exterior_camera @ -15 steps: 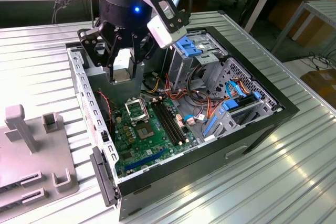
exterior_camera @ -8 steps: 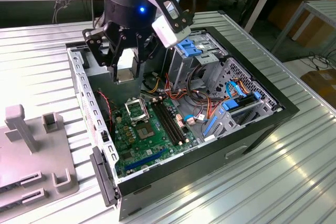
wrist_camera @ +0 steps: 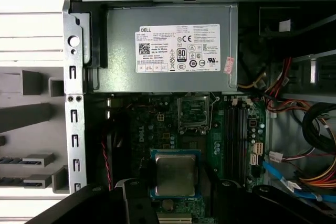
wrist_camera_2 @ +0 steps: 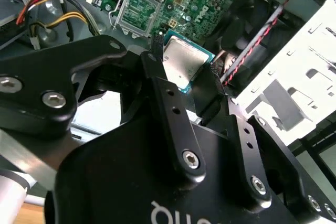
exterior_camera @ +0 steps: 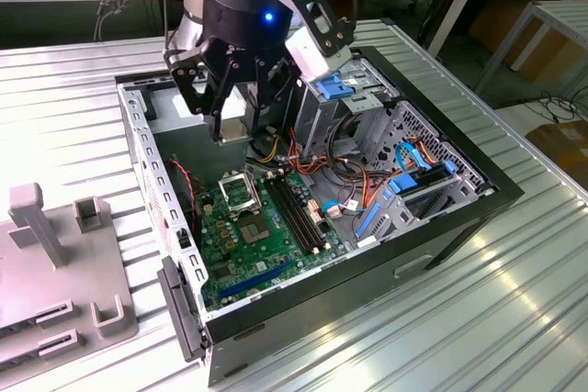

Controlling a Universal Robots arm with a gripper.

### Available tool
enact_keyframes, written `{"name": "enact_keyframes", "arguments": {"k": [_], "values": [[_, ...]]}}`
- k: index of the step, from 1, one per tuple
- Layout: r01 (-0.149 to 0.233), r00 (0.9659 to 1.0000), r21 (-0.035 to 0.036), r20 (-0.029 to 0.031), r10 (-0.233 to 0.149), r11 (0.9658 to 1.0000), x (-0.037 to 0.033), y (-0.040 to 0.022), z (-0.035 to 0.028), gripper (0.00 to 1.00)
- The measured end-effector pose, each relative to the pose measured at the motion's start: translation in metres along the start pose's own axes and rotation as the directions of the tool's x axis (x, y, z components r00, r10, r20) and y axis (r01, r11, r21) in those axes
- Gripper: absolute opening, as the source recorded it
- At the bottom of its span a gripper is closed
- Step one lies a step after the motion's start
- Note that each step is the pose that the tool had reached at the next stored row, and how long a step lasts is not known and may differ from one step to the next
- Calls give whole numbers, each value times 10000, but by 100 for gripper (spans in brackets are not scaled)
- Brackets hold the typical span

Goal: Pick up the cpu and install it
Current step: 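Pick up the cpu and move it towards the insertion slot, then place the cpu into insertion slot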

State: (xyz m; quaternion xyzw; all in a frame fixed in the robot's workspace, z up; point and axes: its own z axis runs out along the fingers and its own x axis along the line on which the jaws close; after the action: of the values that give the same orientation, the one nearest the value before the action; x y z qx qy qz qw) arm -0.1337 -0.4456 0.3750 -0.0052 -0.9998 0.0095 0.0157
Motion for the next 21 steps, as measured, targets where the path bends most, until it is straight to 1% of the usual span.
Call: {"name": "enact_keyframes", "arguments": {"k": [2, 5, 7, 21], "values": [[-1, 10000, -1, 0, 1, 10000, -26, 0, 0, 47], [-3, 10000, 0, -1, 3, 10000, -32, 0, 0, 47], [-2, 10000, 14, 0, 2, 10000, -70, 0, -1, 47], [-2, 10000, 14, 0, 2, 10000, -71, -15, -1, 47]]}}
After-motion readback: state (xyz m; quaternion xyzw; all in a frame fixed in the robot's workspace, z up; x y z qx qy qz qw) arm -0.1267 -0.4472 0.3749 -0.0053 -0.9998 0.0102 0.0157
